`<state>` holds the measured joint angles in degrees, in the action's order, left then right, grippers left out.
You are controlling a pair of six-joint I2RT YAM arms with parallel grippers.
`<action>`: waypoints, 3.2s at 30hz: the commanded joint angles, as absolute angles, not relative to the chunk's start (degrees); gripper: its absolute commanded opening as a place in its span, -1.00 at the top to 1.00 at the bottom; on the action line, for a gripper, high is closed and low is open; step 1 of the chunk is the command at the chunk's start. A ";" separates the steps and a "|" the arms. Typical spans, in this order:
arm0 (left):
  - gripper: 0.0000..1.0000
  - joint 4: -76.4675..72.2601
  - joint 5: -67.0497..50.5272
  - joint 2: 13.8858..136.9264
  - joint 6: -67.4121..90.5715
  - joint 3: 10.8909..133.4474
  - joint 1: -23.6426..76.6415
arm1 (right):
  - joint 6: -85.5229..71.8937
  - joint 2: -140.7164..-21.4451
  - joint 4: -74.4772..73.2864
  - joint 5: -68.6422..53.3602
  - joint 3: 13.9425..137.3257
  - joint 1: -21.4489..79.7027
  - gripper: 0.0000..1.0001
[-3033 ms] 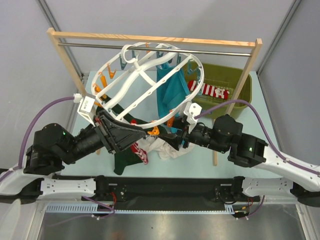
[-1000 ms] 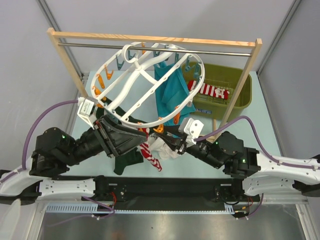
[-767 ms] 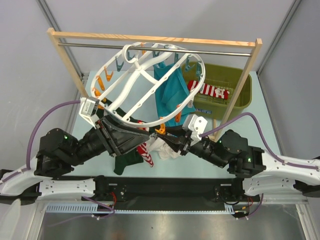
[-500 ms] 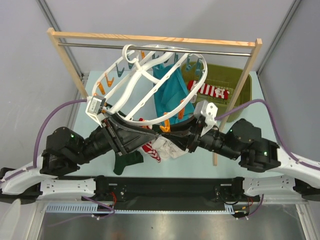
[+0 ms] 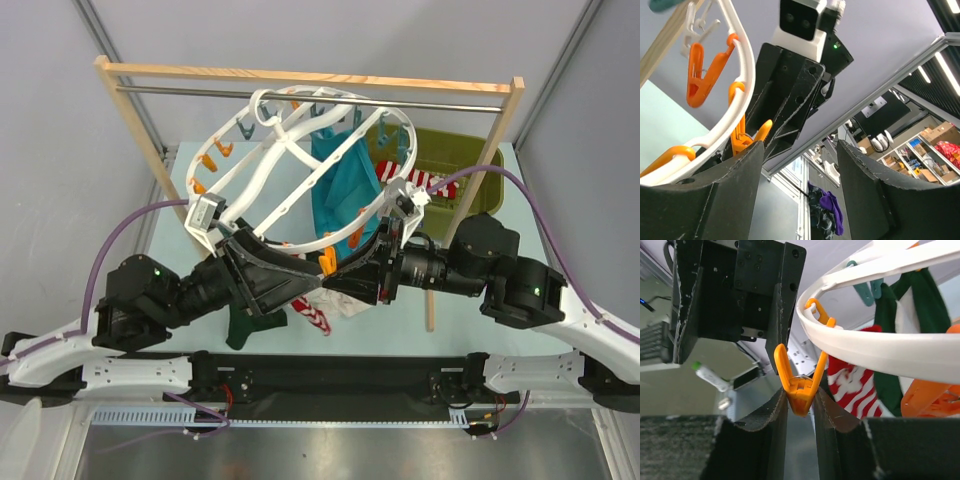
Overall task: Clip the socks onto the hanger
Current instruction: Open the clamp at the hanger.
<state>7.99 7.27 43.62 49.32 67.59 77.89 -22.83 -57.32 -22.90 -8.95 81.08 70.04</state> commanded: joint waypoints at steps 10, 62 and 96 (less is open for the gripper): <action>-0.29 7.03 8.52 41.31 49.13 65.22 78.13 | -47.00 -58.89 -25.66 -20.03 87.54 64.27 1.00; -0.43 -16.08 18.90 50.36 57.74 62.58 78.22 | -66.98 -56.60 -22.59 -37.62 81.82 53.70 1.00; -0.45 -21.09 40.34 50.80 45.18 62.31 91.23 | -69.35 -57.57 -17.23 -40.25 81.39 51.77 1.00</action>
<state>-18.76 38.83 50.15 46.37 58.94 90.74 -67.53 -57.17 -19.66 -37.21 81.23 51.99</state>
